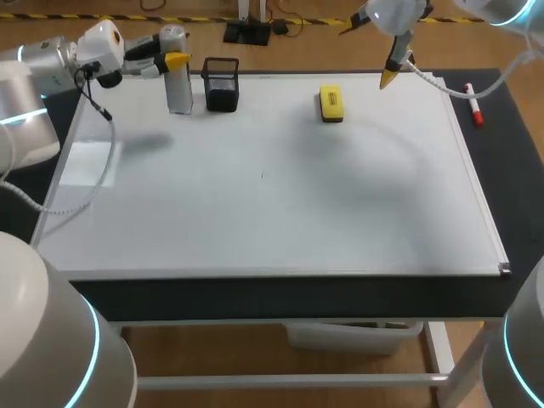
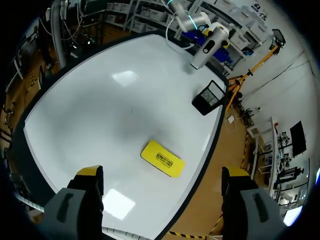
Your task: Pick up the inspection probe, press it on each red-marked spot on the whiteboard one by one, put down the probe, pick up the eraser, and wipe off all the red marks.
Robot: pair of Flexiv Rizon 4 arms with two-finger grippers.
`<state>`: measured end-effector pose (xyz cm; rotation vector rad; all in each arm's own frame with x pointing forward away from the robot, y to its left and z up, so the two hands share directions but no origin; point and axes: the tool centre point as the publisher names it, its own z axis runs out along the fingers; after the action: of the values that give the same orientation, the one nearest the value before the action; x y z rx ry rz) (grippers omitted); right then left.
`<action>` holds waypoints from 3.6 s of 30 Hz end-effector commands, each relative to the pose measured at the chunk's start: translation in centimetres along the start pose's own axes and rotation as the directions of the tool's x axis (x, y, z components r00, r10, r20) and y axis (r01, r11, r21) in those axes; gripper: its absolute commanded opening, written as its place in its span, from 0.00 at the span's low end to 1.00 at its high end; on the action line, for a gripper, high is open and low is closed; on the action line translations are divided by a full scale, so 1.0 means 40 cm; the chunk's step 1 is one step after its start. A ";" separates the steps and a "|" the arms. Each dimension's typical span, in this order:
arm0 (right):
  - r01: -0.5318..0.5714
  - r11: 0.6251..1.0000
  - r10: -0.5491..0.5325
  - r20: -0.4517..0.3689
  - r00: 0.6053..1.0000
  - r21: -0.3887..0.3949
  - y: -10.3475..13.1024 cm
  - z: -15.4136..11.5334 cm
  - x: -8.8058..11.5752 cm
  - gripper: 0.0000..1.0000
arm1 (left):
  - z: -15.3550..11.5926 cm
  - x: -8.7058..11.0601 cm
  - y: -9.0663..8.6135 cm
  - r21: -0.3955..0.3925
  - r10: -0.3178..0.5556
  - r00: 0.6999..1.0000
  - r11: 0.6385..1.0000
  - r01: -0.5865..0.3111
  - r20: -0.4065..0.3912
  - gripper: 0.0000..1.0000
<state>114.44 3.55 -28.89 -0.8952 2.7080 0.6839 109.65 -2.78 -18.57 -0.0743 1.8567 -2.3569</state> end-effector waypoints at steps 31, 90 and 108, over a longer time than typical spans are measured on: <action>0.001 1.000 -0.001 -0.004 1.000 0.006 0.002 -0.004 -0.001 1.00 | 0.191 -0.219 -0.017 0.096 0.011 0.976 0.995 0.010 -0.218 0.00; 0.001 1.000 -0.001 -0.004 1.000 0.006 0.002 -0.004 -0.001 1.00 | 0.200 -0.286 0.183 0.096 -0.016 0.954 0.994 0.047 -0.300 0.00; 0.001 1.000 -0.001 -0.004 1.000 0.006 0.002 -0.004 -0.001 1.00 | 0.194 -0.301 0.236 0.067 -0.043 0.941 0.995 0.069 -0.336 0.00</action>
<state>114.44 3.55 -28.89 -0.8949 2.7080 0.6836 122.33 -10.68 -24.78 -0.2234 1.7799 -2.4117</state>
